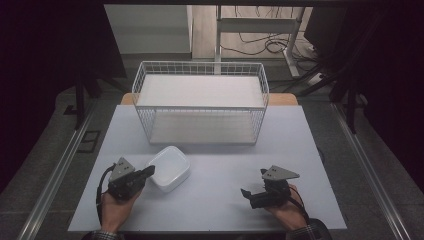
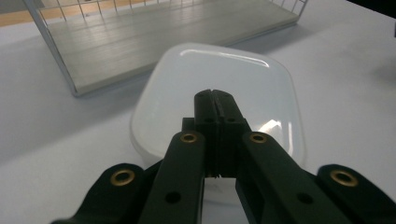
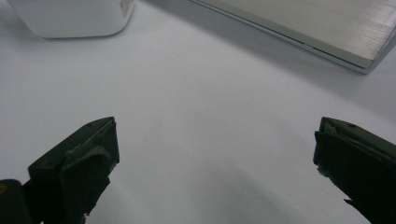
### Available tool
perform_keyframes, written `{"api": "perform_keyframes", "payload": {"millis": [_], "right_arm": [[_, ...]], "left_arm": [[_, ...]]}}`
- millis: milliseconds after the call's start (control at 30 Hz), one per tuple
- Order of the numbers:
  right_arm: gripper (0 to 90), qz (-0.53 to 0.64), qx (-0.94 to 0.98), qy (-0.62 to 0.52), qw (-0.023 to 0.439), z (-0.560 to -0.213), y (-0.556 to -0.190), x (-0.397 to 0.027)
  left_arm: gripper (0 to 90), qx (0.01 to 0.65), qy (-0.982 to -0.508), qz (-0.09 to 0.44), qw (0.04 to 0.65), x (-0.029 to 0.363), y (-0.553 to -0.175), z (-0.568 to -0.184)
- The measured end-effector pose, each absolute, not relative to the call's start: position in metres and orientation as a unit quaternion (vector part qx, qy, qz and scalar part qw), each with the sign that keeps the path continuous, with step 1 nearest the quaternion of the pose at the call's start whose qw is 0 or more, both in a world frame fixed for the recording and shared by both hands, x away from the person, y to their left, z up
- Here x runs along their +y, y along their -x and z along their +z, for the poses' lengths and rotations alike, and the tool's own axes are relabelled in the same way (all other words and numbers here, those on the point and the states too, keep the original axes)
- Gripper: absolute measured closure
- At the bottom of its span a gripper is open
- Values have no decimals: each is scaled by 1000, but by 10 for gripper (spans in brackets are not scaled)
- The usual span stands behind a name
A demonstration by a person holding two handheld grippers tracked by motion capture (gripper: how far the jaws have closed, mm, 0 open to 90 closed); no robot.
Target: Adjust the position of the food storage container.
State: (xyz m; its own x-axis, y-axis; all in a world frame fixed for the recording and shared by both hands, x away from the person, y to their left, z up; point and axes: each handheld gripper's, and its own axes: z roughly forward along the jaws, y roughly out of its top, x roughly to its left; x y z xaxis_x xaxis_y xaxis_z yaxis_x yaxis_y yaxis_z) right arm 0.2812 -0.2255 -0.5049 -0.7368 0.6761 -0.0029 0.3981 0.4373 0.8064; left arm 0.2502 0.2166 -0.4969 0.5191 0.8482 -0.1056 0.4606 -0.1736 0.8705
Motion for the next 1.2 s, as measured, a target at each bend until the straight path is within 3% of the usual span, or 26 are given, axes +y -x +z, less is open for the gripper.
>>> {"api": "perform_keyframes", "payload": {"millis": [600, 1033, 1200], "right_arm": [[15, 402, 844, -312, 168, -506, -281, -225], [21, 396, 848, -309, 168, -508, -280, -222], [22, 397, 847, -312, 165, -508, -281, -222]], "left_arm": [[900, 481, -741, 204, 422, 218, -324, -505], [900, 455, -765, 175, 420, 191, -329, -508], [900, 438, -766, 142, 448, 181, -326, -508]]}}
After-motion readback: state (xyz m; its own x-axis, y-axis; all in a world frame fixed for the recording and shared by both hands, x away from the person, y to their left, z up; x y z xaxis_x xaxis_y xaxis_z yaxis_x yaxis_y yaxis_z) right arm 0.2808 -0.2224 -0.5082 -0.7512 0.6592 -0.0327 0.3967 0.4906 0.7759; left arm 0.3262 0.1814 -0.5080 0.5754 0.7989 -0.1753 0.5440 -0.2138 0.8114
